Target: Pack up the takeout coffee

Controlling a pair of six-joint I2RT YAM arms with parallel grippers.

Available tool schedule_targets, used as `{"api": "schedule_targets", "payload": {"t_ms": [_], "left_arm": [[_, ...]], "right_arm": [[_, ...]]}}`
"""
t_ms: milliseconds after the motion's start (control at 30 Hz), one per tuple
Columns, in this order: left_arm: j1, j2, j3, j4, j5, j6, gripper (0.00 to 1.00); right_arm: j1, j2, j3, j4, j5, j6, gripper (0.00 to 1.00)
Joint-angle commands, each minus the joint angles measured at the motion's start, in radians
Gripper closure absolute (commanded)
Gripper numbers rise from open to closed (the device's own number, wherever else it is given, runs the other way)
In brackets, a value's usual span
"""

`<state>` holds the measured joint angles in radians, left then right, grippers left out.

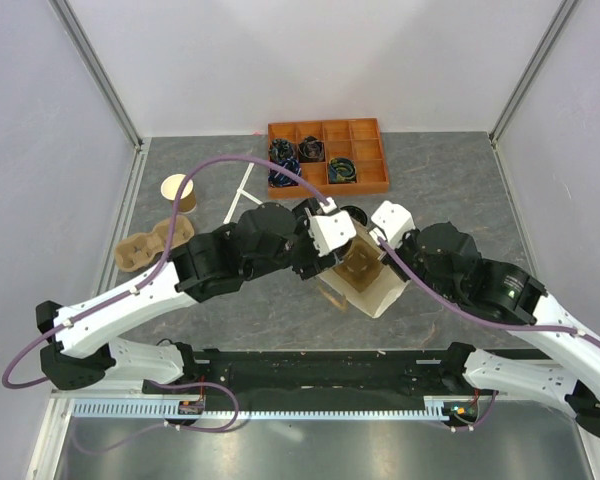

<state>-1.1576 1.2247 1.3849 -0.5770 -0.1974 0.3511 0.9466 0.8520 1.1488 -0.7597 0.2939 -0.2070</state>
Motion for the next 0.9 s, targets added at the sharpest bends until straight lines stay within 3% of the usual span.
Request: {"api": "schedule_targets", "payload": {"t_ms": [0,400,667,867], "left_arm": [[0.022,0.024,0.112,-0.061,0.053,-0.138,0.7],[0.032,0.098,0.242,-0.185,0.044,-0.236,0.7],[0.062,0.052,0.172,-0.155,0.05,-0.301,0.7],[0.105,0.007,0.155,-0.098,0.098,-0.281,0.7]], "right_arm": [[0.018,0.028,0.026,0.045,0.059,0.001,1.0],[0.021,0.143,0.17,-0.009,0.004,0.314,1.0],[0.034,0.183,0.16,0.022,0.086,0.302,1.0],[0.026,0.294,0.273,-0.053,0.102,0.368,1.0]]}}
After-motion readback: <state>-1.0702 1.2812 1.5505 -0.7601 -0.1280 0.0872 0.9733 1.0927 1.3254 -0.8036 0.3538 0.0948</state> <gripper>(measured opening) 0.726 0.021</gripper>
